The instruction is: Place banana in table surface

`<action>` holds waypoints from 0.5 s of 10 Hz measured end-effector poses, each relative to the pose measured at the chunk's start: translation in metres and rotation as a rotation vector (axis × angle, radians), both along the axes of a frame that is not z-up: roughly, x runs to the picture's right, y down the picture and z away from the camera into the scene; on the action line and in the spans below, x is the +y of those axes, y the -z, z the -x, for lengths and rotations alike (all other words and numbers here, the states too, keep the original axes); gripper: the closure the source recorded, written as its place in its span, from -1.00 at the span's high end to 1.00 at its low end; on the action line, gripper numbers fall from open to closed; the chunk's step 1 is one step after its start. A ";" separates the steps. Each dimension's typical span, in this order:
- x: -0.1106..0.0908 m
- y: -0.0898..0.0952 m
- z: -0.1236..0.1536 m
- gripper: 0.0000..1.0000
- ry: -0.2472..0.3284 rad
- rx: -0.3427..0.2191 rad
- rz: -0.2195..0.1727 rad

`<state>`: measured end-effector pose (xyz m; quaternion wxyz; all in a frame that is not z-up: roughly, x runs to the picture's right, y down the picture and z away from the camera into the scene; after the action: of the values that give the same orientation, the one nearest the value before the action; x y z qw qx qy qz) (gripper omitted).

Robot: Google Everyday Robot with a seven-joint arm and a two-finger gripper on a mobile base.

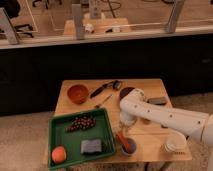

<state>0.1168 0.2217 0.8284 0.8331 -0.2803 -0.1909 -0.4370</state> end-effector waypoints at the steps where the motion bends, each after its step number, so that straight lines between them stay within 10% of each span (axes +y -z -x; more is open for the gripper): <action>1: -0.004 0.004 -0.002 -0.77 -0.013 -0.015 -0.004; 5: -0.050 0.049 -0.032 -1.00 -0.166 -0.089 -0.055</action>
<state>0.1484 0.1718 0.7795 0.8645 -0.2208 -0.2383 -0.3835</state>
